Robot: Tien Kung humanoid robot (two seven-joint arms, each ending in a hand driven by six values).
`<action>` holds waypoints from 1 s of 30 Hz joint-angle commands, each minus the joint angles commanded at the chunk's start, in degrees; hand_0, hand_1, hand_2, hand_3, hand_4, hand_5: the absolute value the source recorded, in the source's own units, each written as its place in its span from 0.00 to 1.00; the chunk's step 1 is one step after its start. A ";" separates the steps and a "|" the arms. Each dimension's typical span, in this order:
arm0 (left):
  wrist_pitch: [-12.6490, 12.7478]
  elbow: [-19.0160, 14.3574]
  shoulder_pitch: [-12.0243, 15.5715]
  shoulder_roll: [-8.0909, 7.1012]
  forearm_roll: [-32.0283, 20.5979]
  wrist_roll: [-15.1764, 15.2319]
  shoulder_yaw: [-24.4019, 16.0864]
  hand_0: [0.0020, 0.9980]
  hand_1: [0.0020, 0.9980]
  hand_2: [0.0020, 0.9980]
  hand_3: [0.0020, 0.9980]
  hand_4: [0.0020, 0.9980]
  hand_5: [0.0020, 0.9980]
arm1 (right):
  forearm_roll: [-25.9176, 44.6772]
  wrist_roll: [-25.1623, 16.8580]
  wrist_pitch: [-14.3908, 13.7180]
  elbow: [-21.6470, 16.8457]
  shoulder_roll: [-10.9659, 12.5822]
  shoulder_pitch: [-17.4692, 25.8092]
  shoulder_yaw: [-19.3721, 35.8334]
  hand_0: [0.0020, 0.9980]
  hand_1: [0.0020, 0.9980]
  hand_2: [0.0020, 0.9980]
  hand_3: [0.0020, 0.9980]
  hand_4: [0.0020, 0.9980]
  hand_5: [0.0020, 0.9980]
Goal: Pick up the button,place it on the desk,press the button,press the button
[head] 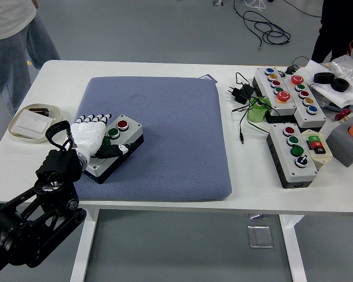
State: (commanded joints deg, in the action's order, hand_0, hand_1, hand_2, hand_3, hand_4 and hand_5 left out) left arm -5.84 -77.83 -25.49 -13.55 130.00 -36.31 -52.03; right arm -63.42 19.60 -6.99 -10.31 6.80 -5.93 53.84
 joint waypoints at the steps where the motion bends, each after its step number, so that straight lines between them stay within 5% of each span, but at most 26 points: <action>1: -0.74 0.26 -0.03 0.04 0.00 -0.10 0.15 0.97 0.99 1.00 1.00 1.00 1.00 | -0.07 -0.01 -0.01 0.00 0.01 0.01 0.06 0.63 0.56 0.65 0.57 0.31 0.27; 2: -1.02 0.38 -0.06 0.06 0.00 -0.10 0.21 0.90 0.95 1.00 1.00 1.00 0.85 | -0.11 -0.01 0.00 0.00 0.01 0.00 0.08 0.63 0.55 0.64 0.57 0.31 0.27; 13: -5.50 1.89 -1.52 -0.19 0.00 1.24 1.18 0.81 0.89 0.97 1.00 1.00 0.76 | -0.33 -0.03 0.00 0.00 -0.02 -0.06 0.16 0.63 0.56 0.64 0.57 0.31 0.27; 14: -5.64 1.99 -1.68 -0.32 0.00 1.57 1.29 0.52 0.62 0.64 0.92 0.89 0.44 | -0.27 -0.03 0.00 0.00 -0.02 -0.06 0.10 0.63 0.55 0.64 0.57 0.31 0.27; 16: -5.71 2.10 -1.88 -0.47 0.00 1.95 1.45 0.52 0.62 0.64 0.92 0.89 0.44 | -0.22 -0.04 -0.01 0.00 -0.02 -0.06 0.05 0.63 0.55 0.64 0.57 0.31 0.27; 19: -3.99 2.60 -2.44 -0.95 0.00 3.17 2.19 0.52 0.62 0.64 0.92 0.89 0.44 | 0.00 -0.09 -0.03 0.00 0.03 0.00 -0.12 0.63 0.55 0.64 0.57 0.31 0.27; 20: -3.11 2.89 -2.63 -0.95 0.00 3.28 2.64 0.31 0.38 0.44 0.75 0.62 0.12 | 0.10 -0.12 -0.08 0.00 0.06 0.09 -0.08 0.63 0.56 0.64 0.57 0.31 0.27; 25: -0.74 4.21 -3.39 -1.09 0.00 4.06 3.87 0.31 0.38 0.44 0.75 0.62 0.12 | -1.20 0.07 0.00 0.00 0.11 0.23 1.00 0.63 0.56 0.64 0.57 0.31 0.27; 26: -0.41 4.34 -3.40 -1.24 0.00 4.51 3.86 0.27 0.32 0.34 0.58 0.57 0.00 | -1.38 0.08 0.04 0.00 0.15 0.19 1.03 0.63 0.56 0.64 0.57 0.31 0.27; 30: 3.56 5.01 -2.86 -1.93 0.00 7.17 3.73 0.27 0.32 0.34 0.58 0.57 0.00 | -0.74 -0.07 -0.27 0.00 0.33 0.27 1.01 0.63 0.56 0.64 0.57 0.31 0.27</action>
State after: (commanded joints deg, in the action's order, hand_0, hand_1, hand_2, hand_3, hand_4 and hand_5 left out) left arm -2.28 -72.82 -28.35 -15.48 130.00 -29.14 -48.30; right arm -64.16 19.53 -7.26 -10.31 7.13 -5.66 54.85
